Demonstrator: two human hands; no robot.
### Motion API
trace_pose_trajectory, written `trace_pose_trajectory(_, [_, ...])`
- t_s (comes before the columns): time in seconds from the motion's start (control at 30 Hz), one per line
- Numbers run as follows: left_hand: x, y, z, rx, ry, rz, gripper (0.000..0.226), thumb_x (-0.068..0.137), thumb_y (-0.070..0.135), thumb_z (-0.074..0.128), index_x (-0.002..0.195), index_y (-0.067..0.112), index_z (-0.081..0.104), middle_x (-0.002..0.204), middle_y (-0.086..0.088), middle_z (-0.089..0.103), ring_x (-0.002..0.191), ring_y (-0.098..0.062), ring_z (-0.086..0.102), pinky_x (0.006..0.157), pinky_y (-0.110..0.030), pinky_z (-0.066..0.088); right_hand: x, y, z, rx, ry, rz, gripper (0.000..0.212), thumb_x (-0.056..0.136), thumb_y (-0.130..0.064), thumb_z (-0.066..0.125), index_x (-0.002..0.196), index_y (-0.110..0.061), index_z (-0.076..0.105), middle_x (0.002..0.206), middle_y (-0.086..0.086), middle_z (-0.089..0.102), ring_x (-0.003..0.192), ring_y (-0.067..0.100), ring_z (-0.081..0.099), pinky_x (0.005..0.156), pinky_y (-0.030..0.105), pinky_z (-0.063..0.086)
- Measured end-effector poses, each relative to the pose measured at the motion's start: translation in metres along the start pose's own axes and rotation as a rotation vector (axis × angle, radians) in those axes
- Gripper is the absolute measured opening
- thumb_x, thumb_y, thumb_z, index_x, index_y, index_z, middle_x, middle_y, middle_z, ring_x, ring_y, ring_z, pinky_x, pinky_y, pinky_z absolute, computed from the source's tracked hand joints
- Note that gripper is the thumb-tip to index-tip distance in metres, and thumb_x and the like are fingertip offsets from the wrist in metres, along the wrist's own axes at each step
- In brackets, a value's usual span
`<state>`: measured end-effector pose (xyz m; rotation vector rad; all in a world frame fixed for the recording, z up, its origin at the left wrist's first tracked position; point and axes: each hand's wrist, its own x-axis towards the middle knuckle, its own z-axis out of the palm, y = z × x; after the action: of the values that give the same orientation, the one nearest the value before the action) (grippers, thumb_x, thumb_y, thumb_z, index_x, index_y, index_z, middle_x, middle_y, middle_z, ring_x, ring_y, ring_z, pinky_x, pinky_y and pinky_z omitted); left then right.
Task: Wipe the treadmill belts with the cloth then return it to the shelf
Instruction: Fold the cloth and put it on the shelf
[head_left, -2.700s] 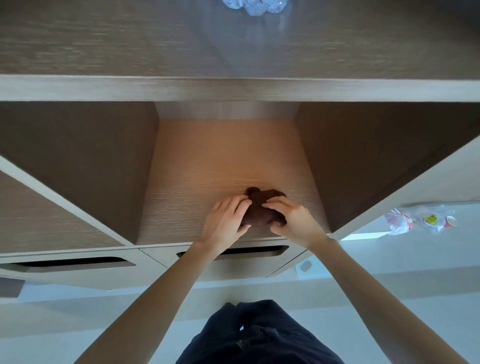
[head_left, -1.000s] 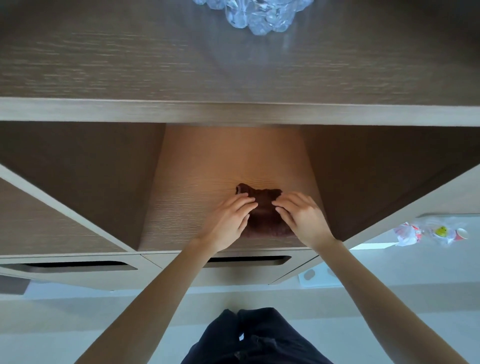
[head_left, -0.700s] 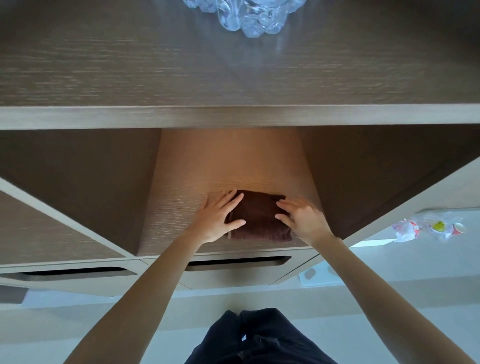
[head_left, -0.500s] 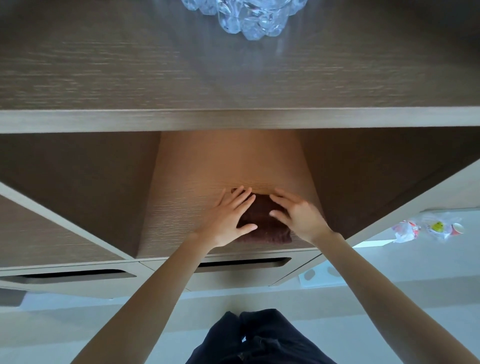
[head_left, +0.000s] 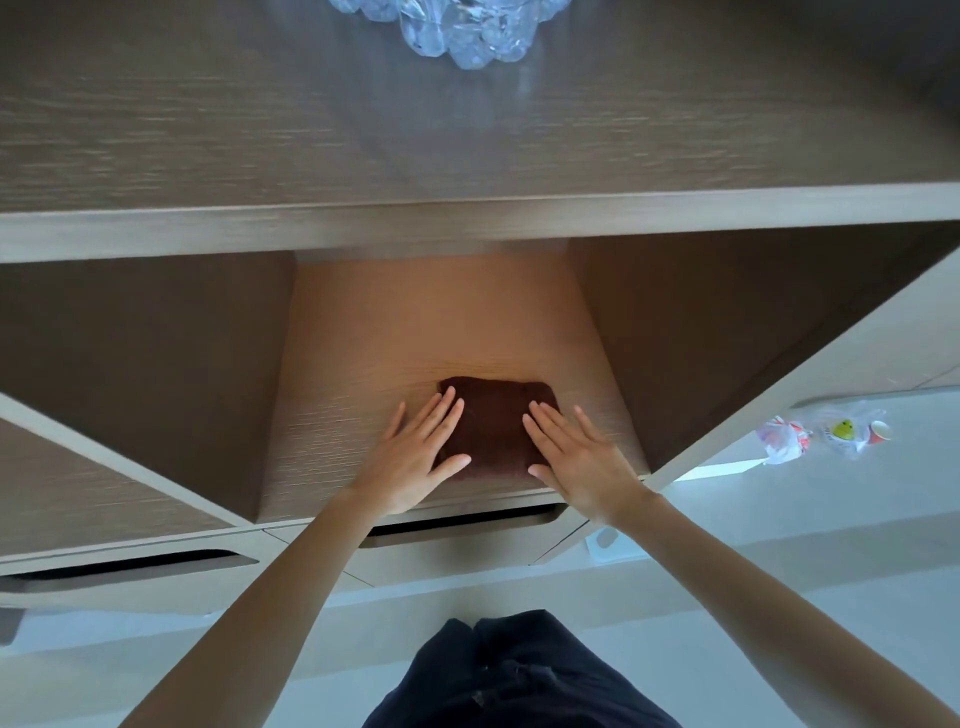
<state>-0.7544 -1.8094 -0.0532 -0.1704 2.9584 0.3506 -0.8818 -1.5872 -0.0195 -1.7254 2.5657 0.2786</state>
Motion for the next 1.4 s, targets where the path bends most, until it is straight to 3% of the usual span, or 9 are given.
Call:
trace_pose_trajectory(0.17, [-0.006,-0.004,-0.003,0.069,0.009,0.03,0.077,0.087,0.063,0.001,0.149,0.019,-0.007,0.152,0.007,-0.022,0.139,-0.004,-0.02,0.116,-0.038,-0.014,-0.005,0.011,0.002,0.108,-0.044,0.036,0.053,0.103,-0.036,0.022,0.149,-0.011,0.019,0.157,0.003,0.014,0.146,0.018,0.014,0.118,0.044,0.0])
trace_pose_trajectory(0.4, [-0.017,0.018,-0.001,0.13,0.153,0.096,0.064,0.095,0.053,0.014,0.15,0.02,0.005,0.157,0.004,-0.002,0.143,-0.008,-0.005,0.116,-0.039,-0.01,-0.024,0.009,-0.008,0.037,0.204,0.162,0.047,0.077,-0.022,0.078,0.117,0.0,0.065,0.121,0.013,0.065,0.112,0.024,0.062,0.097,0.055,0.043])
trace_pose_trajectory(0.53, [-0.013,0.048,0.008,0.099,0.203,0.21,0.057,0.1,0.041,0.029,0.15,0.023,0.01,0.158,0.002,0.008,0.145,-0.014,0.007,0.117,-0.036,0.0,-0.032,-0.009,-0.003,0.169,0.208,0.327,0.045,0.082,-0.008,0.07,0.123,0.007,0.058,0.127,0.021,0.058,0.118,0.032,0.057,0.106,0.049,0.036])
trace_pose_trajectory(0.67, [-0.01,0.053,0.015,0.112,0.203,0.22,0.056,0.101,0.021,0.035,0.15,0.021,0.009,0.159,-0.002,0.008,0.146,-0.017,0.004,0.118,-0.032,0.003,-0.033,-0.041,0.005,0.212,0.374,0.263,0.049,0.061,0.013,0.08,0.108,0.008,0.067,0.115,0.022,0.066,0.108,0.033,0.064,0.076,0.036,0.058])
trace_pose_trajectory(0.97, [0.003,0.054,0.012,0.07,0.322,0.27,0.079,0.069,-0.015,0.064,0.14,0.014,0.044,0.145,-0.011,0.043,0.134,-0.025,0.039,0.106,-0.038,0.04,-0.027,-0.033,0.021,0.222,0.415,0.348,0.071,0.049,0.029,0.071,0.114,0.002,0.066,0.119,0.016,0.065,0.11,0.029,0.063,0.068,0.033,0.06])
trace_pose_trajectory(1.03, [0.015,0.057,0.009,0.064,0.318,0.258,0.077,0.072,-0.015,0.062,0.141,0.014,0.042,0.146,-0.011,0.041,0.135,-0.025,0.037,0.108,-0.037,0.037,-0.022,-0.027,0.021,0.224,0.408,0.381,0.067,0.052,0.028,0.072,0.115,0.002,0.066,0.12,0.017,0.065,0.11,0.031,0.063,0.068,0.035,0.06])
trace_pose_trajectory(1.17, [0.036,0.068,0.004,0.112,0.234,0.177,0.068,0.091,-0.005,0.038,0.15,0.019,0.014,0.158,-0.008,0.011,0.146,-0.021,0.007,0.118,-0.033,0.008,-0.007,-0.01,0.016,0.202,0.392,0.429,0.057,0.058,0.02,0.077,0.112,0.004,0.066,0.118,0.021,0.064,0.11,0.034,0.062,0.071,0.04,0.06])
trace_pose_trajectory(1.3, [0.017,0.089,0.015,0.055,0.303,0.101,0.05,0.098,0.023,0.045,0.145,0.013,0.031,0.152,-0.011,0.029,0.142,-0.023,0.023,0.116,-0.038,0.023,-0.012,-0.012,0.023,0.254,0.391,0.399,0.045,0.075,-0.006,0.078,0.117,0.004,0.063,0.126,0.025,0.058,0.12,0.04,0.054,0.097,0.053,0.046])
trace_pose_trajectory(1.4, [0.016,0.089,0.025,0.032,0.31,0.064,0.054,0.1,0.039,0.031,0.147,0.015,0.025,0.155,-0.008,0.019,0.144,-0.021,0.015,0.117,-0.038,0.019,-0.016,-0.008,0.031,0.336,0.356,0.374,0.05,0.082,-0.015,0.073,0.126,0.001,0.057,0.135,0.023,0.051,0.129,0.039,0.045,0.1,0.056,0.043])
